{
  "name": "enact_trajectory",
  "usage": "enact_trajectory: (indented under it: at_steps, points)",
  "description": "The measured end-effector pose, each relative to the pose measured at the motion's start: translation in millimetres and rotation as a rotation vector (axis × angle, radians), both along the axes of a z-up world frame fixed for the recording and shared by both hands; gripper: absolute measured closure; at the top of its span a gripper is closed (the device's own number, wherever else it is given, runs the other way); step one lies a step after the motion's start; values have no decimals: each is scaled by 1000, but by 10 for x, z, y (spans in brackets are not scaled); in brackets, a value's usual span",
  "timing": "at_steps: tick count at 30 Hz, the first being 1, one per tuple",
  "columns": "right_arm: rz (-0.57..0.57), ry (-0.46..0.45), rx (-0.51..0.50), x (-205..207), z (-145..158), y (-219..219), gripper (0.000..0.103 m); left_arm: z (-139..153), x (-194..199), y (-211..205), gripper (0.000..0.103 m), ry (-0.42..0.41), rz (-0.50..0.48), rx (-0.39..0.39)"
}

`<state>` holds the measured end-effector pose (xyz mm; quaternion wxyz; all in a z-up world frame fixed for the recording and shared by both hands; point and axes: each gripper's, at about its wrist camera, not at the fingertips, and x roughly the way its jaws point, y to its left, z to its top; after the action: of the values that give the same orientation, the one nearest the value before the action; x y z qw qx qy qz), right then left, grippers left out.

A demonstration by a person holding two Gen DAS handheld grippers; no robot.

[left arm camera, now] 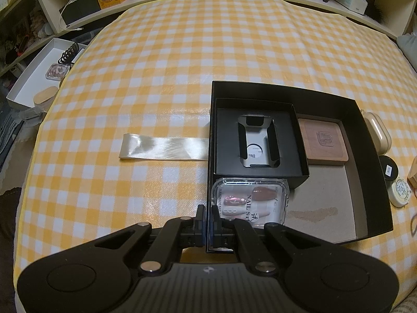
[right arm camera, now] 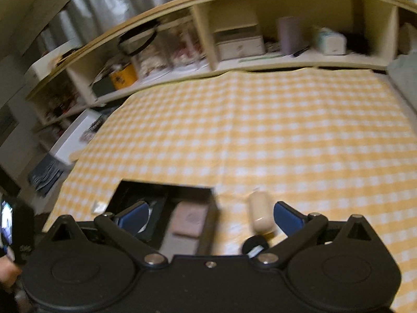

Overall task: Organize rigid objects
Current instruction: 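Move the right gripper back over the remaining objects, then grasp the wooden oval block with the right gripper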

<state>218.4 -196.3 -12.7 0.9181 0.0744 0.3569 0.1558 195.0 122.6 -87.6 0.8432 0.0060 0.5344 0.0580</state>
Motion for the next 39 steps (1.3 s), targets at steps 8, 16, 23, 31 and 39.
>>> enact_trajectory:
  at_steps: [8, 16, 23, 31, 39]
  points:
    - [-132, 6, -63, 141, -118, -580, 0, 12, 10, -1, 100, 2, -6, 6]
    - [-73, 74, -89, 299, -432, -1052, 0, 5, 7, 3, 100, 2, -9, 7]
    - [76, 107, -299, 381, -857, -1084, 0, 1, 8, 8, 100, 3, -9, 8]
    - [278, 105, -464, 380, -1156, -837, 0, 4, 9, 0, 100, 2, -10, 9]
    - [284, 169, -430, 562, -1230, -841, 15, 19, 32, -3, 100, 6, -13, 10]
